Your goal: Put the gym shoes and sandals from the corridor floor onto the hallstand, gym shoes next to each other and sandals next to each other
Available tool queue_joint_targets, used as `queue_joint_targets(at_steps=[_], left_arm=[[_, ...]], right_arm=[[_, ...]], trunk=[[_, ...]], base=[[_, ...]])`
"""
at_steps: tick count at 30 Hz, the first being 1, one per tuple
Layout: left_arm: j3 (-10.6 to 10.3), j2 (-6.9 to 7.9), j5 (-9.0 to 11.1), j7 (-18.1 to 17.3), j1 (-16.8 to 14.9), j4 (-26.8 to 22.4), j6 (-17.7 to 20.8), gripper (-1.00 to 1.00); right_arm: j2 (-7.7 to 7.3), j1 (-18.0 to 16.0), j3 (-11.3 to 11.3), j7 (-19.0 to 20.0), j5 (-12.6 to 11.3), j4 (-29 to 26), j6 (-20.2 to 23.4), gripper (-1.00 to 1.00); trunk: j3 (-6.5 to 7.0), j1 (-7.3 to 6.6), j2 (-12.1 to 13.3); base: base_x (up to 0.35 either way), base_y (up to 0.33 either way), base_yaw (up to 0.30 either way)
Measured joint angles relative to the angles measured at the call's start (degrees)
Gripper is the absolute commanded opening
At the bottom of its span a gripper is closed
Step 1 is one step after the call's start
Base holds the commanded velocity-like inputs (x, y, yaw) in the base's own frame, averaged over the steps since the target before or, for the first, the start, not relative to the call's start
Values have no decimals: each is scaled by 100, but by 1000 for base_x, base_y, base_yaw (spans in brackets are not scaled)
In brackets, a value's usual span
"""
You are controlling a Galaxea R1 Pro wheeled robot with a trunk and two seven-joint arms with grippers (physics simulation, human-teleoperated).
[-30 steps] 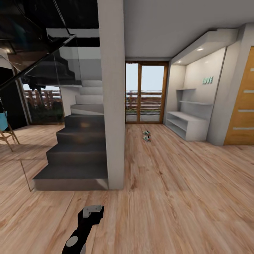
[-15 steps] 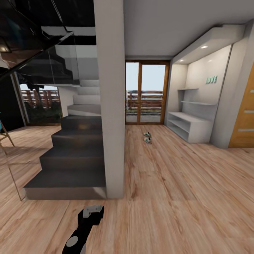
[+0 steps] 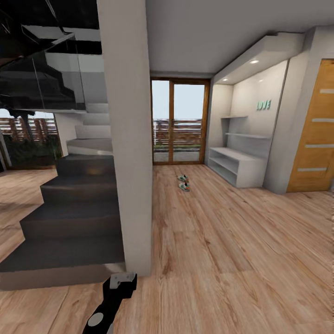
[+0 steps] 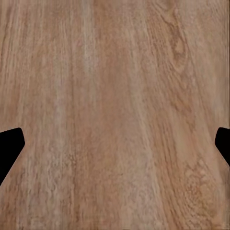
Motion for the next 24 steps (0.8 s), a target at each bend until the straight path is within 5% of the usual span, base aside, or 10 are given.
queue_joint_targets(at_steps=[24], left_arm=[[-10,0,-3,6,0,42,0,100]], right_arm=[[0,0,-1,-8,0,-1,0,100]], trunk=[[0,0,0]], base=[[345,-91,-290]])
